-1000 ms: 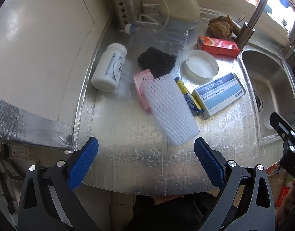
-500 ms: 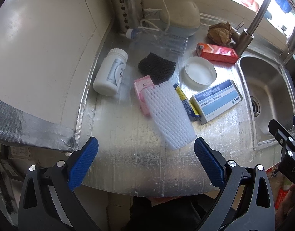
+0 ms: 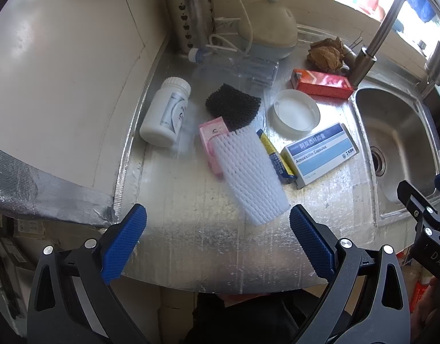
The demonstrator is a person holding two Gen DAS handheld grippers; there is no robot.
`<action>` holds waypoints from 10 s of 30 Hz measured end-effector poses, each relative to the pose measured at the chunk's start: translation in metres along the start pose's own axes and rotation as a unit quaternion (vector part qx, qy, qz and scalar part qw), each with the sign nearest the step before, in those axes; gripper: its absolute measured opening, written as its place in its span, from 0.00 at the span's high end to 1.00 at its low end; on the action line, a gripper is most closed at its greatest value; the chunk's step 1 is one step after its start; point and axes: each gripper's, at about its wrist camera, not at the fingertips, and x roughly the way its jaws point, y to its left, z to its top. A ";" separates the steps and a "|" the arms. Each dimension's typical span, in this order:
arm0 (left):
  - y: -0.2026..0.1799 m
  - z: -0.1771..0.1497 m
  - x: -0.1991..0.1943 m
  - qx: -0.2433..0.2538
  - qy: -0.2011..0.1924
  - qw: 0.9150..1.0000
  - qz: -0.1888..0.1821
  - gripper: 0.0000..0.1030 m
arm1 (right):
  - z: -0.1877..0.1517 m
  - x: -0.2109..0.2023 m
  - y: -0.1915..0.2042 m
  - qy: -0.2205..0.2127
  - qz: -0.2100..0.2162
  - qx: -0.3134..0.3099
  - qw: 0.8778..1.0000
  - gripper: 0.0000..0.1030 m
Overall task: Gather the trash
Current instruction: 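Move both grippers toward the white pill bottle and white lid, then grasp the white pill bottle with left gripper while right gripper grasps the white lid, then carry the bottle and lid in both grippers over the red trash bin, then open both grippers to drop the bottle and lid into the bin, then move both grippers back to the counter toward the foam net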
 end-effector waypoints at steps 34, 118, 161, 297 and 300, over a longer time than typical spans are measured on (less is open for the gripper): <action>-0.003 0.002 -0.019 -0.003 -0.015 1.000 -0.004 0.06 | 0.004 -0.013 -0.002 -0.010 -0.001 -0.001 1.000 0.05; 0.042 0.116 0.186 -0.020 0.049 0.998 0.029 0.06 | 0.109 0.214 0.060 0.053 0.039 -0.079 0.995 0.08; 0.070 0.139 0.218 -0.102 0.072 0.992 -0.025 0.42 | 0.111 0.223 0.073 0.067 0.072 -0.093 0.991 0.93; -0.005 -0.110 -0.017 0.119 -0.112 0.986 -0.027 0.06 | -0.116 -0.046 -0.007 -0.129 0.077 -0.070 0.986 0.06; -0.011 -0.079 -0.025 0.095 -0.138 0.986 -0.023 0.06 | -0.090 -0.054 -0.008 -0.157 0.075 -0.067 0.983 0.05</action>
